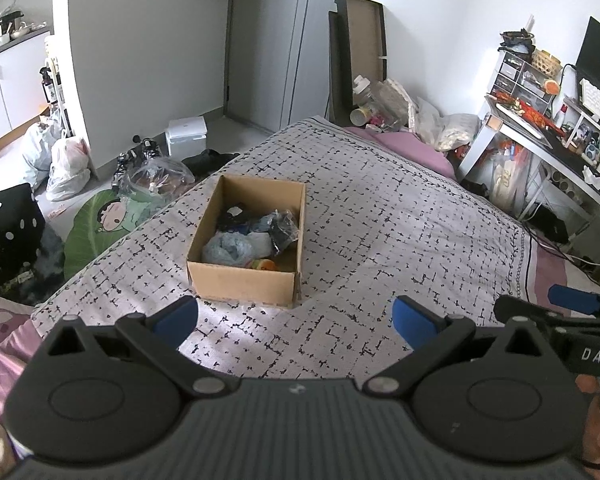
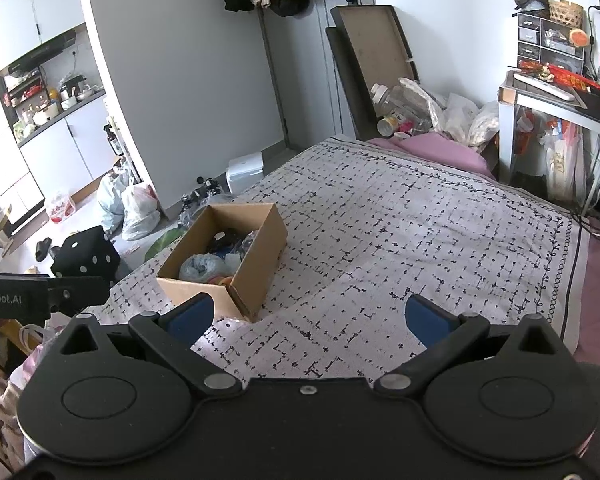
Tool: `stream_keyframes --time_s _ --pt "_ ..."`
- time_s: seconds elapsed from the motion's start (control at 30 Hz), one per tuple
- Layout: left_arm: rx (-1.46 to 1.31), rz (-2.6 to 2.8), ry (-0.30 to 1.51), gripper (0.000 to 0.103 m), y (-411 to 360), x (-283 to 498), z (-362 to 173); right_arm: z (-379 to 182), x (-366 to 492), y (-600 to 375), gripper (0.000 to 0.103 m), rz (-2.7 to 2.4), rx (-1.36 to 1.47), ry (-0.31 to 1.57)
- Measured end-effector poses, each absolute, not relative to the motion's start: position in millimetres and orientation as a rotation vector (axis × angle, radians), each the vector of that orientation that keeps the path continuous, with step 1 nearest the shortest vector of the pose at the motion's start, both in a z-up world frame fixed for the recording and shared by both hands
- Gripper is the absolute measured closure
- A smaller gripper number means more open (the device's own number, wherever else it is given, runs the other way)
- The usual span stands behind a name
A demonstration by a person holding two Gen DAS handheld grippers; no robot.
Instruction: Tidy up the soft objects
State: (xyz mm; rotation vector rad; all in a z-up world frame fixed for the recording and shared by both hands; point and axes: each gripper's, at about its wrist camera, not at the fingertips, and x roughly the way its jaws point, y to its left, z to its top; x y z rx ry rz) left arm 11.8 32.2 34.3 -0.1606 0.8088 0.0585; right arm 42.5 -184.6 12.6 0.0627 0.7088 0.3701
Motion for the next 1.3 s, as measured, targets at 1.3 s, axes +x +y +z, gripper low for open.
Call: stream_keyframes --time_s 1.3 --pt "-0.154 0.042 0.804 0.0 25.0 12.3 35.8 11.9 44.9 -187.9 0.0 0.362 0.072 0.716"
